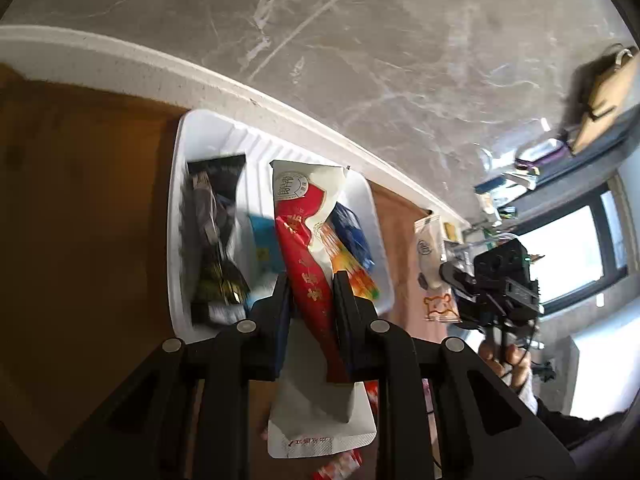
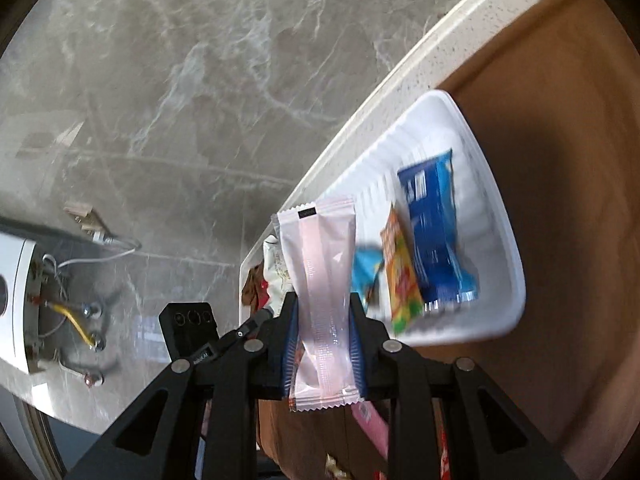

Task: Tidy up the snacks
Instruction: 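Carry both packets into the white tray and open both tools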

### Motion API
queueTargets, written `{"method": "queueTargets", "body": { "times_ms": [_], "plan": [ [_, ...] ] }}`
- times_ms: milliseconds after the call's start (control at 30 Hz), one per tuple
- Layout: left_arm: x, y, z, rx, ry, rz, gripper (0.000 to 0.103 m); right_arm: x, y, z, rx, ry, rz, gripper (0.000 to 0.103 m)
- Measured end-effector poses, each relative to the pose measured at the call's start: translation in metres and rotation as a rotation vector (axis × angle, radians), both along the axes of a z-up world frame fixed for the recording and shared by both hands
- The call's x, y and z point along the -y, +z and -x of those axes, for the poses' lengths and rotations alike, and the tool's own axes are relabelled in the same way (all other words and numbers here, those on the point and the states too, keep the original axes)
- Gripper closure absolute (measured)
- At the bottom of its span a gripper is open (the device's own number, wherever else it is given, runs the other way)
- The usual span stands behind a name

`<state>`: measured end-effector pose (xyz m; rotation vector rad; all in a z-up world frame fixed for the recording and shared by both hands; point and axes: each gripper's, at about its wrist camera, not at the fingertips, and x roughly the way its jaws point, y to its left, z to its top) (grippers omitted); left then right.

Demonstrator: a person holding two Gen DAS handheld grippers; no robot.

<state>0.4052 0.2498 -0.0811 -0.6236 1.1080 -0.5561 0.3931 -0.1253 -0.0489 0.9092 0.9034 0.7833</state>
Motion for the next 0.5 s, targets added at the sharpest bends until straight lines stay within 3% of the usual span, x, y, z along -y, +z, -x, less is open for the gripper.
{"method": "queueTargets", "body": {
  "times_ms": [233,267,300,333,400,500],
  "plan": [
    [0.018,-0.014,-0.049,0.009,0.011,-0.127,0.081,-0.017,-0.004,-0.036,-0.018,-0.027,0.102,0.072],
    [0.020,-0.016,-0.052,0.009,0.011,-0.149,0.079,-0.019,-0.005,-0.039,-0.023,-0.032,0.133,0.063],
    [0.022,-0.017,-0.053,0.014,0.013,-0.159,0.072,-0.022,-0.005,-0.041,-0.026,-0.038,0.171,0.056],
    [0.024,-0.017,-0.054,0.023,0.016,-0.167,0.057,-0.022,-0.006,-0.041,-0.023,-0.042,0.182,0.047],
    [0.027,-0.015,-0.055,0.041,0.026,-0.190,0.037,-0.024,-0.003,-0.039,-0.014,-0.061,0.230,0.039],
    [0.029,-0.007,-0.052,0.071,0.039,-0.224,0.037,-0.023,0.004,-0.030,0.021,-0.076,0.235,0.036]
  ]
}}
